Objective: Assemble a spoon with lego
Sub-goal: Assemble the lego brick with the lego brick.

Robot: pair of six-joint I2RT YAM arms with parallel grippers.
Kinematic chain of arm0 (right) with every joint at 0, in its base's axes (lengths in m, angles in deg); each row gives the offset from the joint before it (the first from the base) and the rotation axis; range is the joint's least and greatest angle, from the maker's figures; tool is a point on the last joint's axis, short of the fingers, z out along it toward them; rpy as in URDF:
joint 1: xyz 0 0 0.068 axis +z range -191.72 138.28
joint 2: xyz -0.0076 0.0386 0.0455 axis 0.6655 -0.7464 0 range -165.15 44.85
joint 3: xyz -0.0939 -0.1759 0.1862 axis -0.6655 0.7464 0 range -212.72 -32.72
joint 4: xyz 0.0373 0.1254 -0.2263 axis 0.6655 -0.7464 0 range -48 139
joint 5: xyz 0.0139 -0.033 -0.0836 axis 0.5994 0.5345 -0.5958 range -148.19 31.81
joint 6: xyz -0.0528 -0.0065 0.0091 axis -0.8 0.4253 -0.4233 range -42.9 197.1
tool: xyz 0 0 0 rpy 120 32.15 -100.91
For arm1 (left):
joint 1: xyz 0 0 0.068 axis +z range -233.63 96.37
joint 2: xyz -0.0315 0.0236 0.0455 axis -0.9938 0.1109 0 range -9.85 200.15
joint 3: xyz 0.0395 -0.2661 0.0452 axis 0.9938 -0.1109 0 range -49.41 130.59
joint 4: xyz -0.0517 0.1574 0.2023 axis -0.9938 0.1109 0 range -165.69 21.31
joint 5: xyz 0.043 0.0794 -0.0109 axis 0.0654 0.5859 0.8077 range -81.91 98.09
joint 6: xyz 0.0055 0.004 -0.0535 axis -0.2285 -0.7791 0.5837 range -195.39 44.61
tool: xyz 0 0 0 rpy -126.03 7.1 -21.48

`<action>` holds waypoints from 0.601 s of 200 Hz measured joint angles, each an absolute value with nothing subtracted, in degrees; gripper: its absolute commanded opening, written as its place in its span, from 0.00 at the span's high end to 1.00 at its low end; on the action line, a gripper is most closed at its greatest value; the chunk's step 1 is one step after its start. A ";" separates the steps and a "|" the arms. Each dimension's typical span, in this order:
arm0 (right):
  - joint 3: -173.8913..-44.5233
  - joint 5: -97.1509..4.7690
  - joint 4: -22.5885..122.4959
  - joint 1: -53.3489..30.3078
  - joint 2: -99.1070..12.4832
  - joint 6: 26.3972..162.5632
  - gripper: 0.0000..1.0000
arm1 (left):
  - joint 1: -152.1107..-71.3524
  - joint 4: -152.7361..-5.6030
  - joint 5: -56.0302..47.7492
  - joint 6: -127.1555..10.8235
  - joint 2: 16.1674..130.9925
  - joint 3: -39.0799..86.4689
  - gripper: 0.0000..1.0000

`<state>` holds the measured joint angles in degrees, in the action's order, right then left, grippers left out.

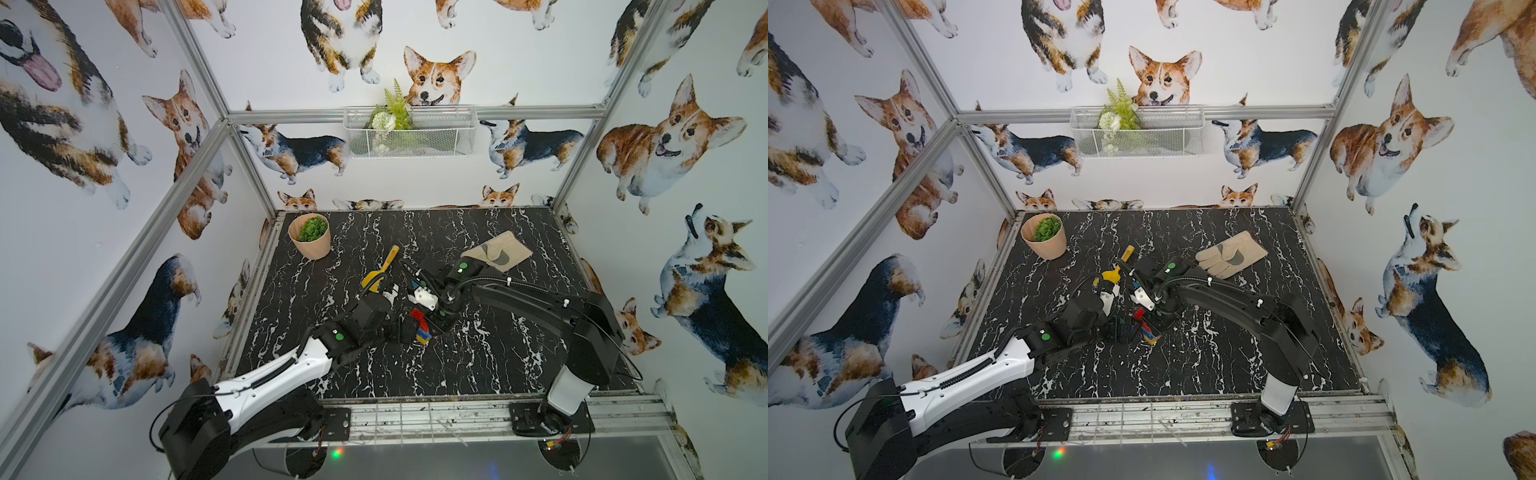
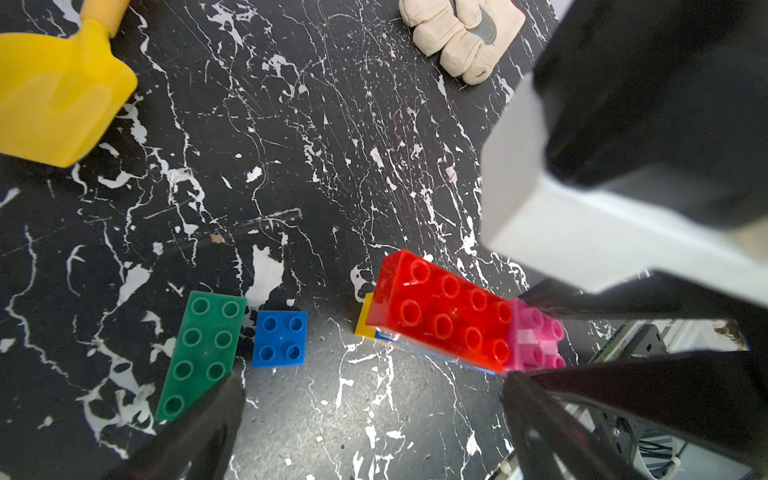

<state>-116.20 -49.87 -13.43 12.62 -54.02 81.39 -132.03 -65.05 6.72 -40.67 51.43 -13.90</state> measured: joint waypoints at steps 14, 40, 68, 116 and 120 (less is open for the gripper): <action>-116.57 -49.98 -13.72 12.62 -54.32 81.35 0.77 | -132.03 -65.23 6.74 -40.69 51.67 -14.01 0.00; -117.34 -50.09 -14.46 12.62 -54.96 81.32 0.77 | -132.03 -65.45 6.77 -40.69 52.15 -14.21 0.00; -118.10 -50.07 -15.27 12.62 -55.55 81.28 0.77 | -132.03 -65.54 6.77 -40.73 52.56 -14.21 0.00; -119.11 -50.09 -16.29 12.65 -56.64 80.95 0.77 | -132.03 -65.99 6.94 -40.88 53.63 -14.21 0.00; -119.15 -50.09 -16.36 12.65 -56.71 80.87 0.77 | -132.03 -66.06 6.94 -40.88 53.70 -14.21 0.00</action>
